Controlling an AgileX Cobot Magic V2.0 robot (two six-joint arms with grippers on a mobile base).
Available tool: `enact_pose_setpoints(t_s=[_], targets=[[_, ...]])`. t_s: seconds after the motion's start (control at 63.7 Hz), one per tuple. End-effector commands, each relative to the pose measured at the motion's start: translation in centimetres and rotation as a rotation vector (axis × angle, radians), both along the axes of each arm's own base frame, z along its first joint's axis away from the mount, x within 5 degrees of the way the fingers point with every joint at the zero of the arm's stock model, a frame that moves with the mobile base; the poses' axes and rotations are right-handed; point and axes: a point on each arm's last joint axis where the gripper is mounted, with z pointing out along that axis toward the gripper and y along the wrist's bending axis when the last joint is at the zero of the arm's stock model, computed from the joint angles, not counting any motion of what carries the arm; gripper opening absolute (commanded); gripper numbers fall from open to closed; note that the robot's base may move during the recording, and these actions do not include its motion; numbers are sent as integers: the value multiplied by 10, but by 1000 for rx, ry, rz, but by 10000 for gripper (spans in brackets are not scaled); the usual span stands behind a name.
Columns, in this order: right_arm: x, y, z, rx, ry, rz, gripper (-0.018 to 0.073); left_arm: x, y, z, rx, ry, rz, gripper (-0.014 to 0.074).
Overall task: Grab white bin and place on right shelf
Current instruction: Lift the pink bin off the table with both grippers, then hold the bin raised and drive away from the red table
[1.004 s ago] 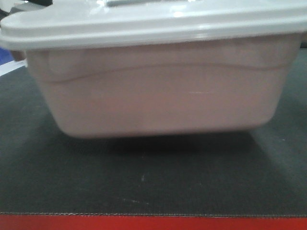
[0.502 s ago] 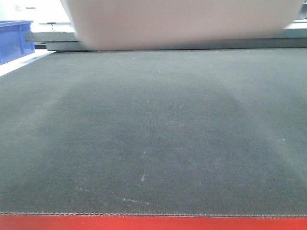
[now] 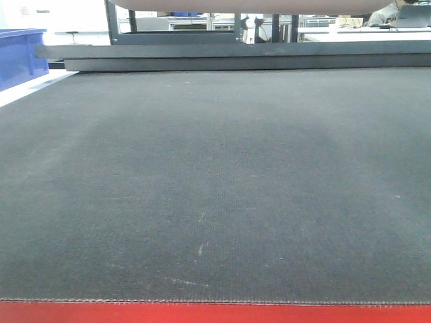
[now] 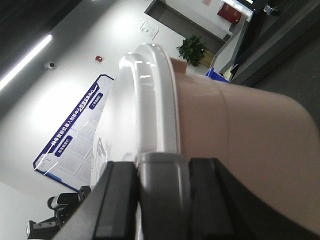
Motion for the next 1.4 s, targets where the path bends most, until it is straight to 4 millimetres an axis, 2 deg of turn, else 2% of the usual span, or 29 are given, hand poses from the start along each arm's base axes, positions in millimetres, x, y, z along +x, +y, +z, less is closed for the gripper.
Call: enact_pose_setpoints(t_s=[0.0, 0.361, 0.894, 1.381], targets=[[-35, 30, 26, 32, -172, 385, 67, -57, -23, 44, -184, -151, -421, -126], [-36, 30, 31, 55, -195, 387, 67, -56, -23, 44, -182, -148, -409, -126], [-26, 24, 29, 52, -156, 263, 67, -56, -23, 44, -182, -148, -409, -126], [-25, 24, 29, 52, -155, 259, 67, -56, -23, 44, -182, -148, -409, -126]])
